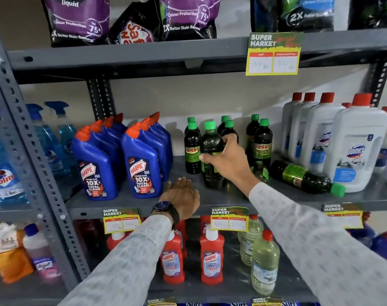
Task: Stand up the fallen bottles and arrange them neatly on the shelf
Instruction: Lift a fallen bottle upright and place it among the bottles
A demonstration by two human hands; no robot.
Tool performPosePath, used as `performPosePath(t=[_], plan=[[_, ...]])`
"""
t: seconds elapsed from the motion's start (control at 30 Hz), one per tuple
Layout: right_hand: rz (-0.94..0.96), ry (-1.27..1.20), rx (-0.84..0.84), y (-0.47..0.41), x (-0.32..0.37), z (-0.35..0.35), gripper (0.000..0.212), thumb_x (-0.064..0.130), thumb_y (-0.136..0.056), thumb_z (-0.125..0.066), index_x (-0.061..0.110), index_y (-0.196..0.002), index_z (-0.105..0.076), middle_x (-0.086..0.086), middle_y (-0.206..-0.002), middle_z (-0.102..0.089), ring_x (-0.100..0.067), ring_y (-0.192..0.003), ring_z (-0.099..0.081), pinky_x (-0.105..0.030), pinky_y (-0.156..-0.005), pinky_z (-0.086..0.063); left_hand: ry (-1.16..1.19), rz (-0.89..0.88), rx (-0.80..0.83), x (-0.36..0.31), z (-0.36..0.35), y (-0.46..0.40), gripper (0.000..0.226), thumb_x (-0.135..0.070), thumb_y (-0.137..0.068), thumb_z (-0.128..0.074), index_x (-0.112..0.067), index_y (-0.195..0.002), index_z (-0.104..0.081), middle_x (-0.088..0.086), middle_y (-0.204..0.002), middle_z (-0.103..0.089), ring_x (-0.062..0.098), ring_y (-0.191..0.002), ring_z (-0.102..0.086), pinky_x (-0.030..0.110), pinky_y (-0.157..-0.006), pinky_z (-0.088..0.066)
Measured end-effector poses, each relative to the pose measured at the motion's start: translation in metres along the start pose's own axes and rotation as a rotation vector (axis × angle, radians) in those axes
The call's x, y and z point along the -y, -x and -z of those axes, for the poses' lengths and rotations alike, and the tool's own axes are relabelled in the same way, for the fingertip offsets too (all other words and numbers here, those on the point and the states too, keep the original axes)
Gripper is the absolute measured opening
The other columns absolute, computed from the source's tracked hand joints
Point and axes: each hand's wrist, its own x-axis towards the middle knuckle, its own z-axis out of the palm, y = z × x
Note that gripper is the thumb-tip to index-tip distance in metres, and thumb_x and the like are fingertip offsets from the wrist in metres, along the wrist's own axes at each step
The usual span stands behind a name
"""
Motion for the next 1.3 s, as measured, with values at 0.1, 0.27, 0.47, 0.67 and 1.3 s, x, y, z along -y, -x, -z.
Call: performPosePath(t=[0.1,0.27,0.47,0.67,1.3], plan=[[-0.003,-0.008,-0.012,0.008,-0.013,-0.011,0.069,0.044,-0.070,-0.088,0.028,-0.114,-0.036,0.014,-0.092,-0.061,-0.018,-0.089,-0.066,-0.031,-0.074,-0.046,0.012,0.007,-0.030,0.001,-0.002,-0.001,0.065,-0.040,-0.101,-0.017,-0.005,-0.155,-0.024,0.013,-0.167,-0.021,0.024,-0.155,-0.018,0.050,-0.125,-0.013],[0.032,-0.046,-0.097,0.023,-0.027,-0.026,0.067,0.046,-0.071,-0.085,0.033,-0.114,-0.036,0.020,-0.092,-0.061,-0.007,-0.083,-0.062,-0.031,-0.076,-0.046,0.067,-0.004,-0.014,0.005,-0.004,-0.006,0.065,-0.041,-0.101,-0.020,-0.006,-0.155,-0.025,0.013,-0.167,-0.020,0.025,-0.156,-0.016,0.050,-0.125,-0.012],[0.077,-0.154,-0.054,0.033,-0.039,-0.034,0.068,0.040,-0.079,-0.082,0.040,-0.129,-0.035,0.020,-0.109,-0.062,0.004,-0.094,-0.059,-0.017,-0.081,-0.044,0.093,-0.027,0.003,0.012,-0.003,-0.007,0.067,-0.043,-0.099,-0.015,-0.010,-0.157,-0.021,0.011,-0.169,-0.016,0.022,-0.156,-0.013,0.047,-0.126,-0.010],[0.002,-0.265,0.111,0.035,-0.064,-0.035,0.078,0.008,-0.086,-0.075,0.024,-0.152,-0.036,0.017,-0.115,-0.067,0.014,-0.100,-0.061,-0.002,-0.078,-0.044,0.132,-0.041,-0.062,0.013,-0.005,-0.001,0.062,-0.039,-0.101,-0.022,-0.009,-0.155,-0.027,0.013,-0.166,-0.024,0.024,-0.155,-0.020,0.044,-0.126,-0.013],[0.046,-0.236,0.048,0.036,-0.062,-0.034,0.068,0.019,-0.085,-0.081,0.022,-0.143,-0.045,0.007,-0.126,-0.061,0.005,-0.111,-0.058,-0.015,-0.094,-0.047,0.101,-0.030,-0.042,0.007,0.002,0.005,0.060,-0.036,-0.105,-0.023,-0.009,-0.158,-0.023,0.011,-0.168,-0.019,0.023,-0.156,-0.016,0.042,-0.127,-0.011]])
